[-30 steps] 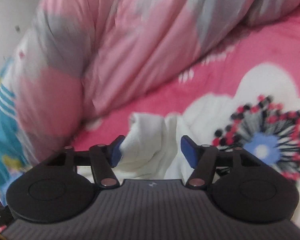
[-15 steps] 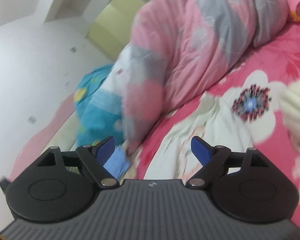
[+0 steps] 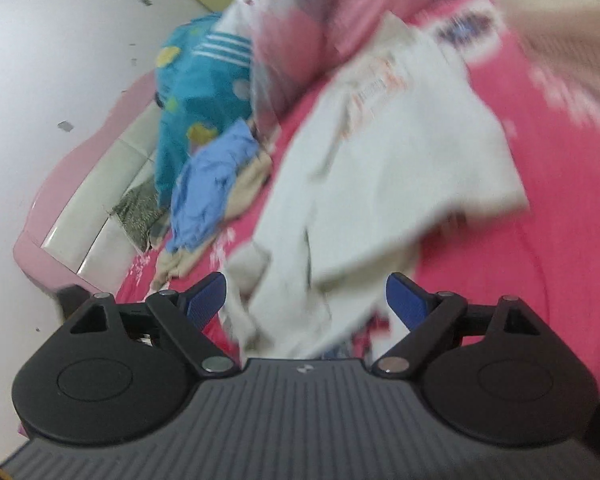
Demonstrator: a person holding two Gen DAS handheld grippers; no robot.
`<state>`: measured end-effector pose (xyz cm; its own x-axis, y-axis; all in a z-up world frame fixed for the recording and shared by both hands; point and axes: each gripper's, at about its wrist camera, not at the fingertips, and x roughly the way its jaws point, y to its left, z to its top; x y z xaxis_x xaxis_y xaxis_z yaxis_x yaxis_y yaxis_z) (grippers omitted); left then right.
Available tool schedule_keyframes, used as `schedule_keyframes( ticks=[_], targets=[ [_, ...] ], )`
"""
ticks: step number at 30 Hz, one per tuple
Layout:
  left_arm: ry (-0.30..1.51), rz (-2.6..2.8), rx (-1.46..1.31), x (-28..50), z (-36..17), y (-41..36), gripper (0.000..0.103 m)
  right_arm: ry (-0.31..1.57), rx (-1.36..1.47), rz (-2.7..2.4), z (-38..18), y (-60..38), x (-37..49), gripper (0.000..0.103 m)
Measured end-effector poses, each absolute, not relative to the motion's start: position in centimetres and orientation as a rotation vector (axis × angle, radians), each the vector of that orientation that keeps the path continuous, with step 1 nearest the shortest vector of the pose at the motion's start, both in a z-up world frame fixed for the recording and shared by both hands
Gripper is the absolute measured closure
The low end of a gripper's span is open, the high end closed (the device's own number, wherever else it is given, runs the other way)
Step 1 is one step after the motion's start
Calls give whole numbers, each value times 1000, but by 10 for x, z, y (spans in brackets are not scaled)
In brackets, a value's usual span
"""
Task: Fold clothes
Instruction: 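Lay the sweatshirt flat on the bed and open both tools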
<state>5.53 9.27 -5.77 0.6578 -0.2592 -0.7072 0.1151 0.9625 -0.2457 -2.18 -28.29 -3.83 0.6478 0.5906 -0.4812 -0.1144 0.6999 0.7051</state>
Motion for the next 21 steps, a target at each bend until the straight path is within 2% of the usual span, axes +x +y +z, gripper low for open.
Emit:
schedule_keyframes(
  ticks=[3,7,11,13,14,15,18,21],
  targets=[
    [755,-219,-256,34,-63,87,27,766,711,417,-46,-284,-45,16],
    [636,-311,-291,19,-51,76,21,795,703,399,-57,-282,-55,16],
    [648,-318,-271,33,-49,58,22,818,737,406,-68,-279,-53,16],
    [687,-267,-228,44,-57,50,46,812,747,420,-70,-277,-53,16],
    [699,-252,-230,48,-60,51,66,809,750,424,-70,-276,-54,16],
    [703,-251,-260,50,-62,55,79,806,752,427,-70,-276,-55,16],
    [689,-239,-302,52,-63,68,86,806,760,421,-73,-281,-58,16],
    [659,-240,-287,49,-53,81,87,829,789,392,-83,-291,-58,16]
  ],
)
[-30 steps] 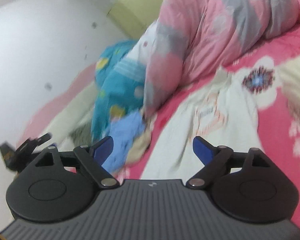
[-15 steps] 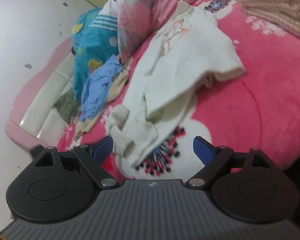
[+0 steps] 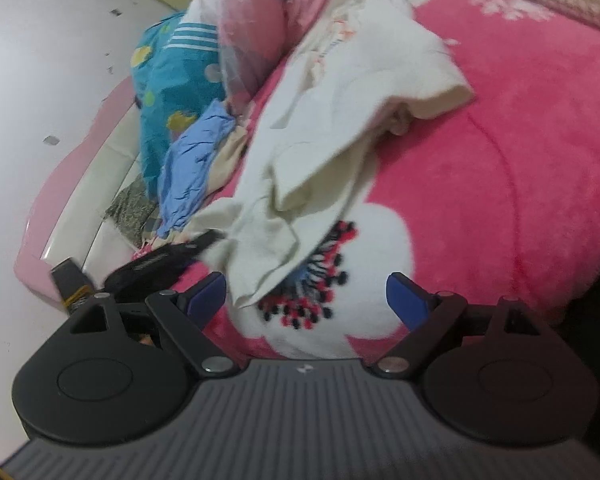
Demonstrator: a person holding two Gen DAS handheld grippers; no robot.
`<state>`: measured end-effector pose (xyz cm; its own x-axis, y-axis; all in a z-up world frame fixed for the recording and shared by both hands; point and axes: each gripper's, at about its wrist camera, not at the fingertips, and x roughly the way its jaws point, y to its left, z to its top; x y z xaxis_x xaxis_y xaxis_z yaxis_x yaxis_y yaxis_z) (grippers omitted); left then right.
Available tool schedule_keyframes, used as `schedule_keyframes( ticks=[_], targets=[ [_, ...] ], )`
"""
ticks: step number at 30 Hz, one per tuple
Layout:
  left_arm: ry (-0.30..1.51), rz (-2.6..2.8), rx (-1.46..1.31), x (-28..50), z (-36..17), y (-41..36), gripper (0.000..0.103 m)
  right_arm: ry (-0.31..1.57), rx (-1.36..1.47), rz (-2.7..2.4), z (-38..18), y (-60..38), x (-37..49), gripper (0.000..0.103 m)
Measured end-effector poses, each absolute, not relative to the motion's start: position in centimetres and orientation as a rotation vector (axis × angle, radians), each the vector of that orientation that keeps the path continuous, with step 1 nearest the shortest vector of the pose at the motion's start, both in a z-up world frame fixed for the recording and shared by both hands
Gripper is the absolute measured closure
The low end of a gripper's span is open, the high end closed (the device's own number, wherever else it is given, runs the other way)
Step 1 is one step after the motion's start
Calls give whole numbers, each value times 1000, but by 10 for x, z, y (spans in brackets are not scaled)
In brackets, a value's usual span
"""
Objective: Fold clothes
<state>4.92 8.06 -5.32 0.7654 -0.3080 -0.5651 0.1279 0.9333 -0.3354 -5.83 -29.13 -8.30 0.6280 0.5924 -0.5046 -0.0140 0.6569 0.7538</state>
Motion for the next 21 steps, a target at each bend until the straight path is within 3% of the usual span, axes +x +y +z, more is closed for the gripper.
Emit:
schedule_keyframes(
  ticks=[7,12,13,15,21],
  targets=[
    [696,-111,-102,71,-29,108,91,877,854,360,-104,-302,-44,16],
    [502,218,3,114,57,183,89,867,836,347,-103,-307,-38,16],
    [460,287,8,122,72,198,85,861,836,341,-103,-309,-37,16],
    [439,389,7,138,82,222,50,857,851,337,-107,-312,-35,16],
    [437,445,-56,132,70,246,34,841,815,340,-100,-305,-25,14]
  ],
)
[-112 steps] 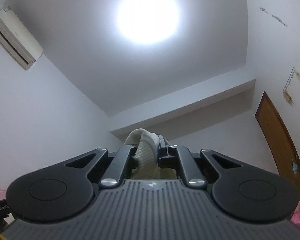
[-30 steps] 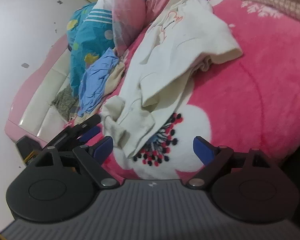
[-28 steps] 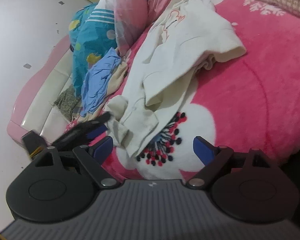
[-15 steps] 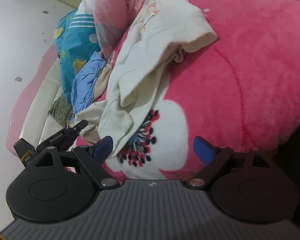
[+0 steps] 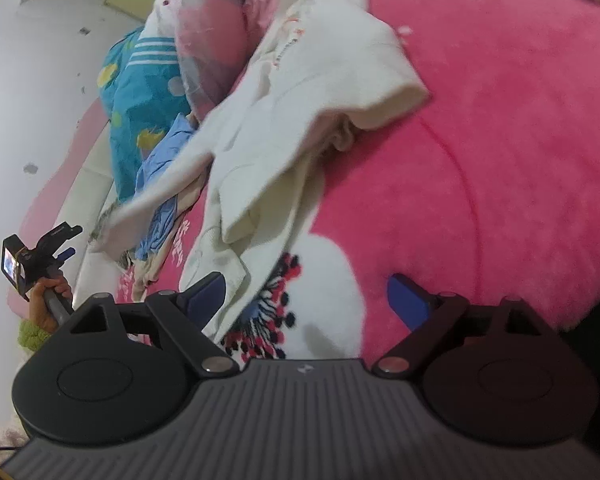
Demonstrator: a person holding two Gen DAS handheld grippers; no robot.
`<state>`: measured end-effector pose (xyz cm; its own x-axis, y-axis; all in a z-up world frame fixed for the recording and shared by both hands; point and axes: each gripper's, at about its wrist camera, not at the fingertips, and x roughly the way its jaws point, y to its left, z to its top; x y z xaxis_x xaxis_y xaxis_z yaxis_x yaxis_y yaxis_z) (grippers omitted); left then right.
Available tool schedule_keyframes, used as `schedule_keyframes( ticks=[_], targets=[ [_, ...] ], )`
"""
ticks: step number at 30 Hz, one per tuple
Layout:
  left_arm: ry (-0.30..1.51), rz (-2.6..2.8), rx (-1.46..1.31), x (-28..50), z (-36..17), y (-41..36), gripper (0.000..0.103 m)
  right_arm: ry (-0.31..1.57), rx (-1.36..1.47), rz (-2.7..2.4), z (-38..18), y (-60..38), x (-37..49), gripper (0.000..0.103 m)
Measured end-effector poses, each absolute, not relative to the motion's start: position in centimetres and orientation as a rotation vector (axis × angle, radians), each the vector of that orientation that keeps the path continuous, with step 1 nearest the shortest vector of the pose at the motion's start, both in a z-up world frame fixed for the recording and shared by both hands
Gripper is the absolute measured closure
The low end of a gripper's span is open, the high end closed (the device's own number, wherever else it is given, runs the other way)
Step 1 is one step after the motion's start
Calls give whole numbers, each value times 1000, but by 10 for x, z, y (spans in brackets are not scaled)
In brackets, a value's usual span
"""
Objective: Fold clothes
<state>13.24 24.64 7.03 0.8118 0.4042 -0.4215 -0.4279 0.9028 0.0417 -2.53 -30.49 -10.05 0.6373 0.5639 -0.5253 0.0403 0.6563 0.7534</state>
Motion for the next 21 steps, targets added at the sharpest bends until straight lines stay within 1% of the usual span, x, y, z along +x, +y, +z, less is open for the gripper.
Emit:
schedule_keyframes(
  ticks=[5,8,11,14,15,16,17,19,20,21],
  targets=[
    [414,291,-18,75,48,203,31,751,762,369,-76,-298,-13,14],
    [421,39,-2,40,33,150,29,718,818,348,-72,-303,0,15],
    [495,-240,62,18,5,85,29,707,889,357,-75,-303,12,16],
    [560,-463,179,0,-29,16,32,711,939,361,-79,-297,21,26],
    [562,-483,238,-5,-38,-1,32,718,960,365,-81,-296,24,31],
    [561,-494,293,-8,-47,-16,32,733,983,370,-85,-294,28,33],
    [557,-491,339,-11,-54,-28,34,751,1008,378,-89,-292,33,38],
    [556,-464,400,-12,-65,-44,42,773,1046,401,-94,-288,39,46],
    [564,-445,403,-10,-68,-46,55,779,1060,415,-96,-286,42,48],
    [575,-429,391,-8,-70,-47,67,778,1057,426,-96,-284,44,54]
  ],
)
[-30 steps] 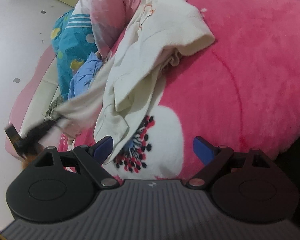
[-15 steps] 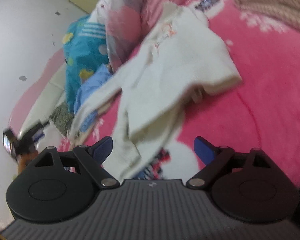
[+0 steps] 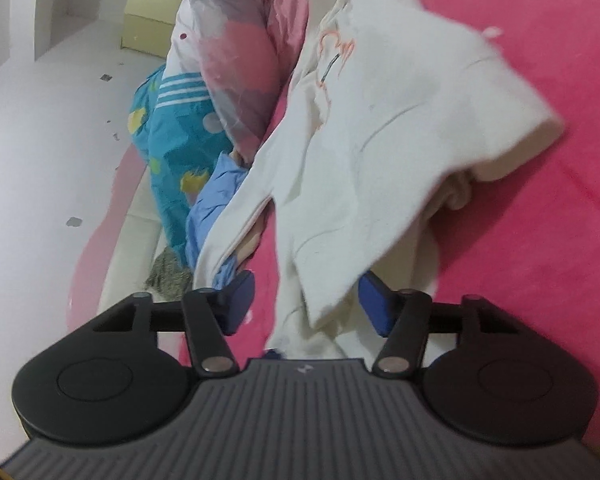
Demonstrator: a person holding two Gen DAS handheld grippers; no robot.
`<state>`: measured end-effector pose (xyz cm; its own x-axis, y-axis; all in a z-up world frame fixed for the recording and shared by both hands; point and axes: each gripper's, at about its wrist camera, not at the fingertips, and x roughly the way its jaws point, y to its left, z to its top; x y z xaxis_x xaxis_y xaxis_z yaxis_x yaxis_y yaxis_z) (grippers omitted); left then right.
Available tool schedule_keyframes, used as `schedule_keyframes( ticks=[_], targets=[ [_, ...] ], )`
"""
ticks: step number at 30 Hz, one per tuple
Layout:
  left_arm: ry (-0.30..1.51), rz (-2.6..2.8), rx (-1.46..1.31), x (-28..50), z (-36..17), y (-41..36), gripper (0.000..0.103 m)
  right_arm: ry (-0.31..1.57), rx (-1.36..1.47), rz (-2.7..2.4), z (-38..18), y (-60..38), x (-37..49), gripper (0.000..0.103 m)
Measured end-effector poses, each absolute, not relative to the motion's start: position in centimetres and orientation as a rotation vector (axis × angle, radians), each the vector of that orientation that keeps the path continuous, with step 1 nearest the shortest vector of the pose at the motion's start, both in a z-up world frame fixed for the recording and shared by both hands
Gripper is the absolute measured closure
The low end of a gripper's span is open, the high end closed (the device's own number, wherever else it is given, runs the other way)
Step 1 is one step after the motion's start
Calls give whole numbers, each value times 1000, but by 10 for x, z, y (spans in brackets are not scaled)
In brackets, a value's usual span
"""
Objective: Fold clothes
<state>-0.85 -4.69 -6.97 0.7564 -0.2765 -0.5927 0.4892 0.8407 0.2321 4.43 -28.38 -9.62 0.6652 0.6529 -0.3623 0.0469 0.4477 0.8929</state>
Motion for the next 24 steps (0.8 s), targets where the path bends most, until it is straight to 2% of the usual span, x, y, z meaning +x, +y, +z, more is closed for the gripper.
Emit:
schedule_keyframes(
  ticks=[1,2,3,5,6,12,17,20,22,24],
  targets=[
    [594,-425,346,-6,-69,-44,72,775,1049,427,-96,-282,46,61],
    [610,-429,281,-3,-66,-37,83,773,1046,417,-98,-282,48,64],
    [622,-426,219,0,-63,-29,92,770,1055,415,-100,-284,49,74],
    [623,-405,140,0,-56,-12,94,761,1067,401,-102,-289,48,88],
    [622,-395,92,-1,-52,-2,95,750,1071,398,-102,-293,46,91],
    [619,-305,-129,-20,-35,66,99,649,1117,344,-92,-328,17,94],
    [728,-193,-193,-33,-61,102,100,690,1164,331,-99,-331,6,92],
    [733,-188,-217,-43,-65,109,99,730,1080,407,-87,-302,9,92],
    [687,-205,-219,-50,-58,109,87,735,1020,451,-77,-285,12,90],
    [618,-243,-201,-54,-46,102,64,730,974,486,-66,-271,16,89]
  ],
)
